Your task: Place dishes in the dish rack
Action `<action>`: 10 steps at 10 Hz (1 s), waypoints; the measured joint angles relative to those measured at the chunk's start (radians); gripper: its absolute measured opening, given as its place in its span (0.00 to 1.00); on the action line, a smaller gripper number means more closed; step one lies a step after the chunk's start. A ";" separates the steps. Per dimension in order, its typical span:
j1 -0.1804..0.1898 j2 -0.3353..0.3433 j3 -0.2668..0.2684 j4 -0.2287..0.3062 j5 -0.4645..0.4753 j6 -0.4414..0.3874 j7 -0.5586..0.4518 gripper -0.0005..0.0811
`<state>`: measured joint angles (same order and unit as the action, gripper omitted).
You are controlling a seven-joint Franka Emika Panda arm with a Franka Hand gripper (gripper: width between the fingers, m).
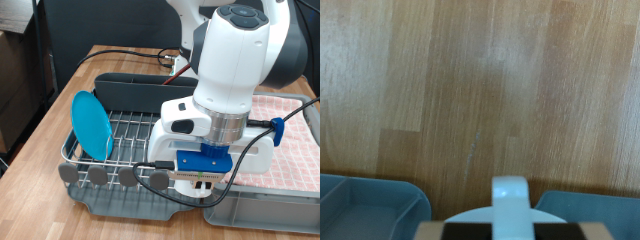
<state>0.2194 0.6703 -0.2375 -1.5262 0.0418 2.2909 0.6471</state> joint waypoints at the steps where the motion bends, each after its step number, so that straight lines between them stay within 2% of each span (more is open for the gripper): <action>1: 0.000 0.008 -0.004 0.007 -0.001 -0.002 0.001 0.10; 4: -0.004 0.020 -0.013 0.021 -0.001 -0.018 0.001 0.09; 9: -0.056 0.038 0.028 0.032 0.046 -0.017 -0.040 0.09; 10: -0.056 0.039 0.028 0.033 0.046 -0.022 -0.040 0.21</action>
<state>0.1636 0.7097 -0.2095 -1.4930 0.0874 2.2685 0.6075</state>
